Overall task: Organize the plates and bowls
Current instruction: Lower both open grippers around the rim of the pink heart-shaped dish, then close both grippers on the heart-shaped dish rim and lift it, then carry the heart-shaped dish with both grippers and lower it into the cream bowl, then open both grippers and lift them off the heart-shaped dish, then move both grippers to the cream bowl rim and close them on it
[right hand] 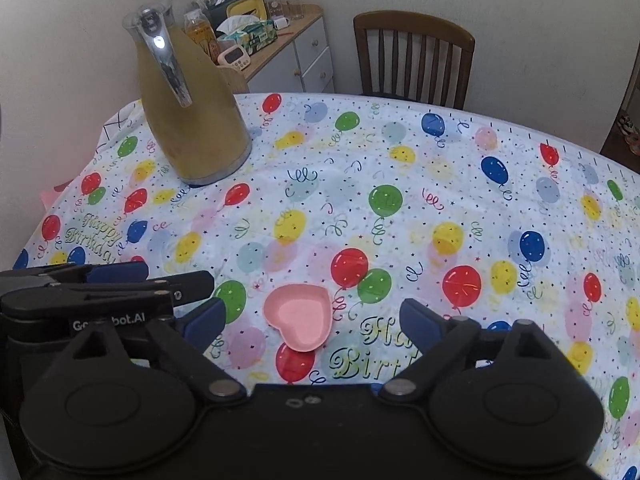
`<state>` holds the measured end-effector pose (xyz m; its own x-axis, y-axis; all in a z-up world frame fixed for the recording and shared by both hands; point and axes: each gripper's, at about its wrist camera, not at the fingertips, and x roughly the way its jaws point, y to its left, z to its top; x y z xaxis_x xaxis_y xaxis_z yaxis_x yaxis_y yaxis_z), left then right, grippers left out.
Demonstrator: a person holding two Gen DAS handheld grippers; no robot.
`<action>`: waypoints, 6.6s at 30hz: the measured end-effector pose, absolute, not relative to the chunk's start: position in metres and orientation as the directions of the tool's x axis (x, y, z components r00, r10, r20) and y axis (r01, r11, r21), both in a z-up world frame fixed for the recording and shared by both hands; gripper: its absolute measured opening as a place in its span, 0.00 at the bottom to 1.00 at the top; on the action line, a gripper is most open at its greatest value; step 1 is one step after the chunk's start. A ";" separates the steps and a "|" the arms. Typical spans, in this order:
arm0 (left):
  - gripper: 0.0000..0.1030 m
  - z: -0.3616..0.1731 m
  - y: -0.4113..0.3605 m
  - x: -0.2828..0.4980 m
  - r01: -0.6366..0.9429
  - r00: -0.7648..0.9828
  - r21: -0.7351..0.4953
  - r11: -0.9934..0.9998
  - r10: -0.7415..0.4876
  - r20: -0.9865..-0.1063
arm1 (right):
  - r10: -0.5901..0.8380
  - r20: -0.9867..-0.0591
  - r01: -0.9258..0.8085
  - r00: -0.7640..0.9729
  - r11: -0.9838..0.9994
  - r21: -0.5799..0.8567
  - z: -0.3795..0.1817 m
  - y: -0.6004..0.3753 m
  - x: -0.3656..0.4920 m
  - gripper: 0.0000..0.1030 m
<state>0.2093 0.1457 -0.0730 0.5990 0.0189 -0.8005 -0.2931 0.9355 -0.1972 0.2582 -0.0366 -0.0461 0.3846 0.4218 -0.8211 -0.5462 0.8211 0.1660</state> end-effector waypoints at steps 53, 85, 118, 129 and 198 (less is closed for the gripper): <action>0.07 -0.161 0.138 0.256 -0.202 0.458 -0.276 0.940 -0.158 -0.875 | 0.384 -0.907 -0.555 0.176 0.799 0.231 -0.153 -0.016 0.307 0.01; 0.07 -0.058 0.117 0.143 -0.139 0.524 -0.289 0.947 -0.178 -0.833 | 0.447 -0.858 -0.584 0.253 0.778 0.232 -0.043 -0.044 0.199 0.01; 0.07 -0.086 0.089 0.065 -0.075 0.432 -0.255 0.964 -0.200 -0.879 | 0.387 -0.901 -0.583 0.195 0.784 0.211 -0.070 -0.058 0.119 0.01; 0.07 -0.096 0.085 0.074 -0.059 0.402 -0.211 0.976 -0.170 -0.900 | 0.354 -0.915 -0.588 0.196 0.789 0.180 -0.081 -0.050 0.122 0.01; 0.72 -0.094 0.120 0.046 -0.273 0.498 -0.259 0.927 -0.094 -0.862 | 0.309 -0.884 -0.238 0.350 0.942 0.235 -0.074 -0.097 0.099 0.81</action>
